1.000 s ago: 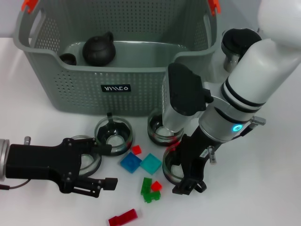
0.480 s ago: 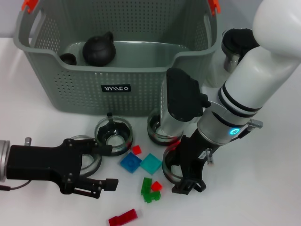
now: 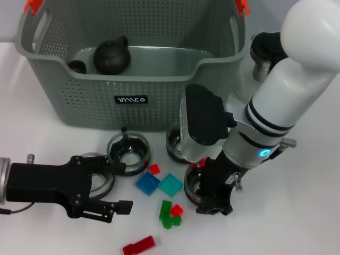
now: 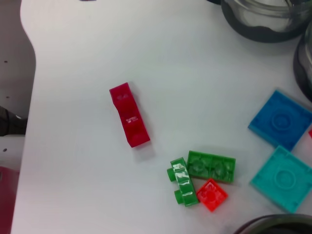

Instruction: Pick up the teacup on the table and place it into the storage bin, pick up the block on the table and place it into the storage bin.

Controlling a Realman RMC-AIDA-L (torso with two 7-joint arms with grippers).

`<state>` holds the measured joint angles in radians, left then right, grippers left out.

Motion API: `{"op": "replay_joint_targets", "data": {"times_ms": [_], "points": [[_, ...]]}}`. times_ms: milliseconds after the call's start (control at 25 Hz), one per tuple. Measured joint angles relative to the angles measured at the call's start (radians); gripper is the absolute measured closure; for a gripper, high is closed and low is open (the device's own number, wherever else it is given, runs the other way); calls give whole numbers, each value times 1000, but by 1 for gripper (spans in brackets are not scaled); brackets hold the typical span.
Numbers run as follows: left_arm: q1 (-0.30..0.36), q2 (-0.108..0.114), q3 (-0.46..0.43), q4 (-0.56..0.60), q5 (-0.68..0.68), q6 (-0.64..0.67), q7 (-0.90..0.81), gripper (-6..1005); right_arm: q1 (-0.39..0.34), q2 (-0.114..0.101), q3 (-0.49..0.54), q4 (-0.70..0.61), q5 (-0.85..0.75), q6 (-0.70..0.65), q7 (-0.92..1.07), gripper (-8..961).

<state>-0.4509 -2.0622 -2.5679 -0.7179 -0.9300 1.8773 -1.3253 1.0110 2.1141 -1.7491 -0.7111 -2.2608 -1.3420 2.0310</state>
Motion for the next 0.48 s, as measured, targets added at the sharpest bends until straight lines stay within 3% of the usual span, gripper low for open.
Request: {"op": "replay_joint_targets", "data": {"times_ms": [480], "points": [[2, 2, -2, 0, -2, -4, 0, 88, -5, -3, 5, -26, 22, -16, 0, 803]]}}
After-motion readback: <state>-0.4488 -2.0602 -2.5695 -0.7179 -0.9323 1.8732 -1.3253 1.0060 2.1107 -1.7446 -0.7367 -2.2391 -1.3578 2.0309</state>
